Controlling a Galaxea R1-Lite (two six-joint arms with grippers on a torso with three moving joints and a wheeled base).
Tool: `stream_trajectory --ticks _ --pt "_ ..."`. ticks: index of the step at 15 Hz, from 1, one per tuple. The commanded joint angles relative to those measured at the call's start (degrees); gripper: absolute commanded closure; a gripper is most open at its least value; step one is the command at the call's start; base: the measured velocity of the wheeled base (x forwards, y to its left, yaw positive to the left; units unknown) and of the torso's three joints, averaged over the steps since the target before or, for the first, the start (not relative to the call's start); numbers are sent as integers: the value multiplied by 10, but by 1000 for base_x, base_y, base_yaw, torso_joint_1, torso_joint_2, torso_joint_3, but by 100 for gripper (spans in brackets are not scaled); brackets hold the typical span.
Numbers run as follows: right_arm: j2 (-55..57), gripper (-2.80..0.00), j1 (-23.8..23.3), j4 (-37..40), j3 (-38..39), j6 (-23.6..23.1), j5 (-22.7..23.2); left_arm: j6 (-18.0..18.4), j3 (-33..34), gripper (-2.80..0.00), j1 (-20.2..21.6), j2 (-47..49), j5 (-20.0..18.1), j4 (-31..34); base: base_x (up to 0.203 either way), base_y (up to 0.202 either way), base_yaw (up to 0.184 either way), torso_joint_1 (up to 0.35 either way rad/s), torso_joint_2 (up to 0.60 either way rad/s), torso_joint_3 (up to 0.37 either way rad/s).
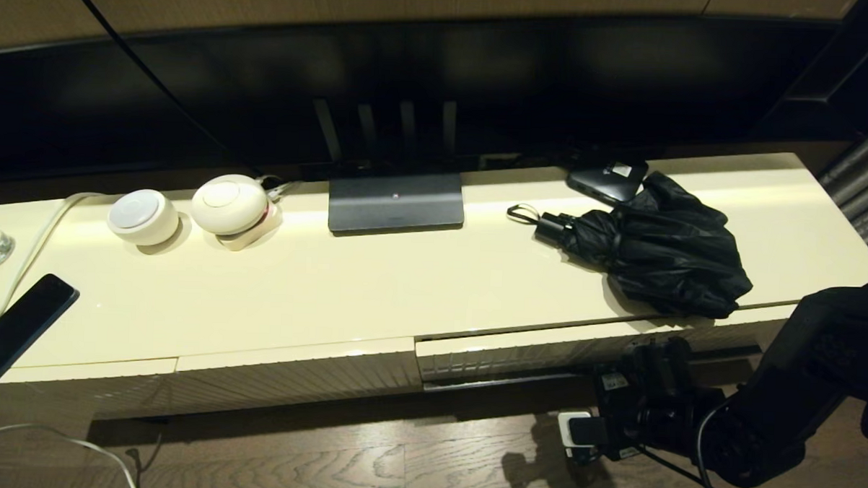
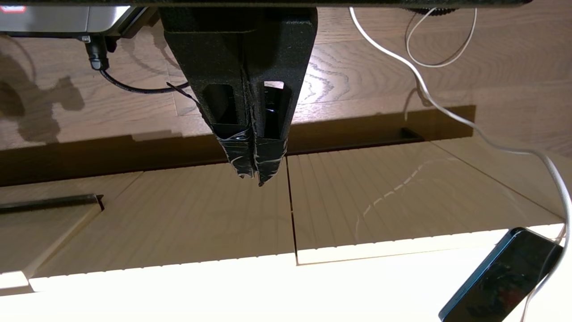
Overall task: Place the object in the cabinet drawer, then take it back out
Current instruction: Open the drawer
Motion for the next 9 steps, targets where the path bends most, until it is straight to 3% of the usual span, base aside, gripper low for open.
stream_trajectory --ticks 1,8,9 --pt "1 -280 0 4 11 -5 2 0 2 0 0 1 0 0 0 0 0 0 0 0" --pt "-6 -280 5 5 22 -5 1 0 2 0 0 1 0 0 0 0 0 0 0 0" --pt "-7 0 5 5 22 -5 0 0 2 0 0 1 0 0 0 0 0 0 0 0"
